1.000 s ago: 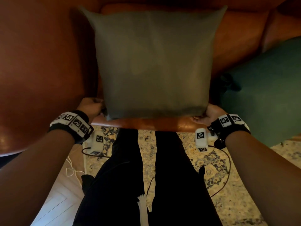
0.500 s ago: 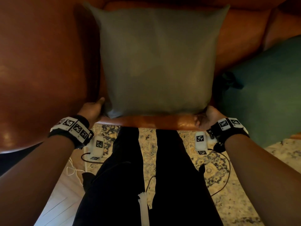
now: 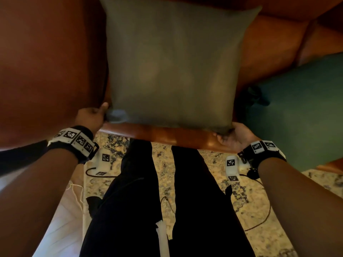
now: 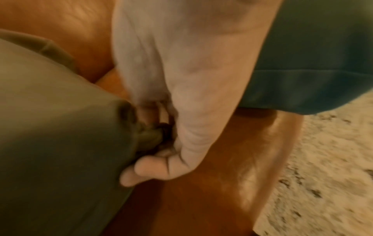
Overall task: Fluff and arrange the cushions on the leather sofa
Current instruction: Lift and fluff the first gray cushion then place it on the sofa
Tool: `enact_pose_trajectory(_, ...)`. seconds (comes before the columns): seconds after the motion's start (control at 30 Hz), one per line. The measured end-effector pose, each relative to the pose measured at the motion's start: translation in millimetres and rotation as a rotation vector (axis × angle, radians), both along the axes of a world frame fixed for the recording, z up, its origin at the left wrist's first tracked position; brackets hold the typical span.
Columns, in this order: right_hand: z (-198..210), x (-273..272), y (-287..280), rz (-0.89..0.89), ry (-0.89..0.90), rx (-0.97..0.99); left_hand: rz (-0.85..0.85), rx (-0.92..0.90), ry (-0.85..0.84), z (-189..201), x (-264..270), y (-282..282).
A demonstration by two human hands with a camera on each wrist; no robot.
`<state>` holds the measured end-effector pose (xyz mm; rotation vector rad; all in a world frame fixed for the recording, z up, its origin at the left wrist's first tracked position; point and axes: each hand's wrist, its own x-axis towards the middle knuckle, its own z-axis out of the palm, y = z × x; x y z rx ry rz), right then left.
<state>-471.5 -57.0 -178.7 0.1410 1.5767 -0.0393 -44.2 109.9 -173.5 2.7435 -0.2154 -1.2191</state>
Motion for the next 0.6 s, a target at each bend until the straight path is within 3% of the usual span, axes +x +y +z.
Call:
enact_pose_trajectory(0.2,2.2,-2.8,1.9,0.025,0.068,0.097,0.08,-0.022,0.024,0.7,-16.1,3.0)
enact_pose_trajectory(0.37,-1.6,-15.1,16.7,0.038,0.141,-0.099,0.289,-0.091,0.171,-7.8,-12.1,11.4)
enact_pose_trajectory(0.5,-7.7,-17.8,20.2,0.04,0.211,-0.202,0.195,-0.069,0.234,-11.7,-5.9,32.8)
enact_pose_trajectory(0.6,-10.9,-11.4,18.3,0.04,0.304,-0.18,0.177,-0.095,0.4,1.4,-12.5,34.1)
